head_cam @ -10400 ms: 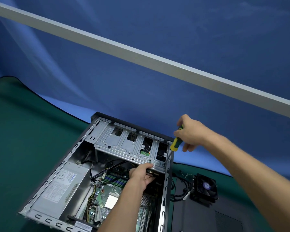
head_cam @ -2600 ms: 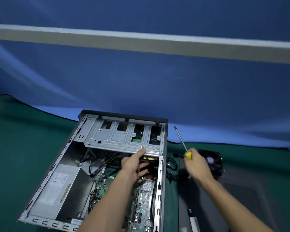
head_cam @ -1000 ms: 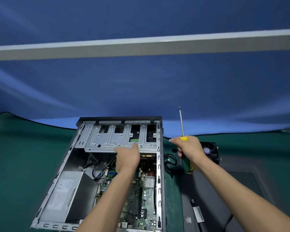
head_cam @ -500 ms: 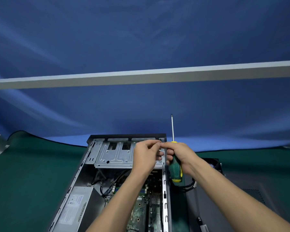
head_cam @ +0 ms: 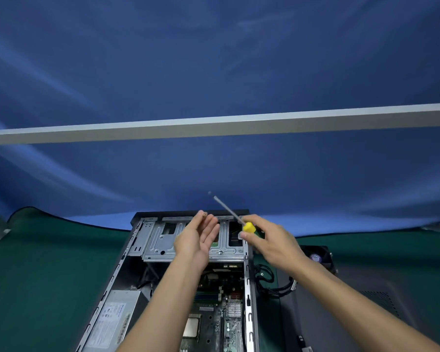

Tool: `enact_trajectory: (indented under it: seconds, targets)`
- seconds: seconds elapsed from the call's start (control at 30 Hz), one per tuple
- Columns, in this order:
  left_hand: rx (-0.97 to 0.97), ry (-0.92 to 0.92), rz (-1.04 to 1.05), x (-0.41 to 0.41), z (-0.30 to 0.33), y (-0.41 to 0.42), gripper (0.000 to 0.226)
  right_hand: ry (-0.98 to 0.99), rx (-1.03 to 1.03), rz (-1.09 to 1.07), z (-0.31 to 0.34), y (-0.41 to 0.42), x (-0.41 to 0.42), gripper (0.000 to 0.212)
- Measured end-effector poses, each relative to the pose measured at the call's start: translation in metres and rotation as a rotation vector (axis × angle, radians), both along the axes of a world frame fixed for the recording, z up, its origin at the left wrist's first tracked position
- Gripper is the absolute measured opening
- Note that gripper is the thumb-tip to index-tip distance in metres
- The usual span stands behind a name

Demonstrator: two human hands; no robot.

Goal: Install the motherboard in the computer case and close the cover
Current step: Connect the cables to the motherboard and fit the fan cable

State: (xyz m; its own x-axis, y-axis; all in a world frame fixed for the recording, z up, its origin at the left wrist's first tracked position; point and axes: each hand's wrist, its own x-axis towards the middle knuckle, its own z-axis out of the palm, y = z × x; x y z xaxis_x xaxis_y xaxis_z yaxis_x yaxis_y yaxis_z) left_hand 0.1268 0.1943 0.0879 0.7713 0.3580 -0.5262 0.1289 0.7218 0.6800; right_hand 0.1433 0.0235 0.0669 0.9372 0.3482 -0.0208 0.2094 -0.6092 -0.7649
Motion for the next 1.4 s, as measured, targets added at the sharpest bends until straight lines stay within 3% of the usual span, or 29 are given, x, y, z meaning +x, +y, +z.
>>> enact_trajectory:
  seconds: [0.13, 0.3, 0.67, 0.93, 1.07, 1.2, 1.33, 1.4]
  targets:
    - [-0.07, -0.02, -0.005, -0.002, -0.002, 0.008, 0.013, -0.115, -0.207, 0.048, -0.002, -0.003, -0.001, 0.042]
    - [-0.114, -0.036, -0.009, -0.006, -0.003, 0.012, 0.014, -0.143, -0.215, 0.054, -0.004, -0.005, 0.0, 0.034]
    - [-0.049, -0.046, -0.043, -0.007, -0.007, 0.025, 0.014, -0.17, -0.233, 0.097, -0.004, 0.004, 0.005, 0.037]
    - [0.107, -0.002, 0.018, -0.011, -0.013, 0.029, 0.01, -0.056, -0.276, 0.163, 0.006, 0.009, 0.011, 0.047]
    - [0.061, -0.011, 0.036, -0.012, -0.011, 0.03, 0.014, 0.153, -0.206, 0.243, 0.023, 0.019, 0.019, 0.042]
    - [0.02, 0.019, 0.086, -0.006, -0.012, 0.031, 0.016, 0.437, -0.035, 0.257, 0.043, 0.027, 0.027, 0.021]
    - [-0.078, 0.072, 0.132, -0.001, -0.017, 0.044, 0.02, 0.713, 0.308, 0.157, 0.061, 0.027, 0.033, 0.025]
    - [-0.152, 0.087, 0.158, 0.001, -0.021, 0.051, 0.024, 0.698, 0.528, 0.01, 0.065, 0.03, 0.037, 0.025]
